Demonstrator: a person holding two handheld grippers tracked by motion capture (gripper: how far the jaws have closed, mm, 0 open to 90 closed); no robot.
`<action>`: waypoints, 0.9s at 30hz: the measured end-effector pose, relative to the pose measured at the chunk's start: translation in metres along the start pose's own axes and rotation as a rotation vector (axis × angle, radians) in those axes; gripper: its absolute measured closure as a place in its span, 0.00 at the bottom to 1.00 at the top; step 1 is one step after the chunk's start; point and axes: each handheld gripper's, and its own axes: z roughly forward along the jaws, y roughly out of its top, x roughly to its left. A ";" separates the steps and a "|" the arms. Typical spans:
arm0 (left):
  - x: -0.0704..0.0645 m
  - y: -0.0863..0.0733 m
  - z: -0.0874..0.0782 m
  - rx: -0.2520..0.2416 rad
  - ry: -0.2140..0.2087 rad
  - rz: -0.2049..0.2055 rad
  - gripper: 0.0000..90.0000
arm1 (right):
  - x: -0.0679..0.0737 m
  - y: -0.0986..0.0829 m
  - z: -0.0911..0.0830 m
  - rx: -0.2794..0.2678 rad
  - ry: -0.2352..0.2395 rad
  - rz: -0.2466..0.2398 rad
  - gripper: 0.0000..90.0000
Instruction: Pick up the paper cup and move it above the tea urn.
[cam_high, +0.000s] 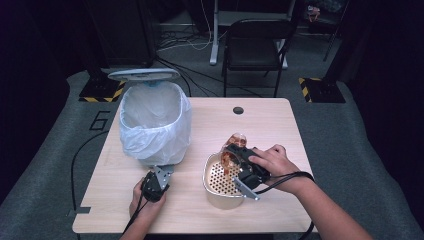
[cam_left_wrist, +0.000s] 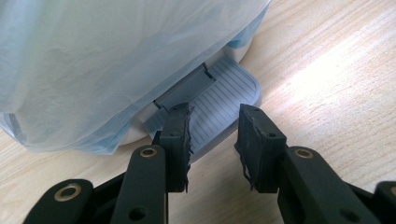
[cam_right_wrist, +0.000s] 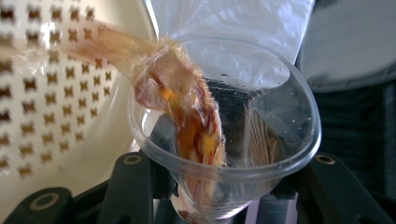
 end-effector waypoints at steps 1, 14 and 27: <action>0.001 0.000 0.000 0.001 0.005 0.012 0.72 | 0.001 0.003 0.000 0.006 -0.024 -0.053 0.60; -0.001 0.000 0.000 -0.005 0.001 -0.008 0.72 | 0.017 0.017 0.002 0.068 -0.112 -0.379 0.63; 0.000 0.000 0.000 0.001 0.000 0.000 0.72 | 0.029 0.017 0.002 0.110 -0.162 -0.512 0.63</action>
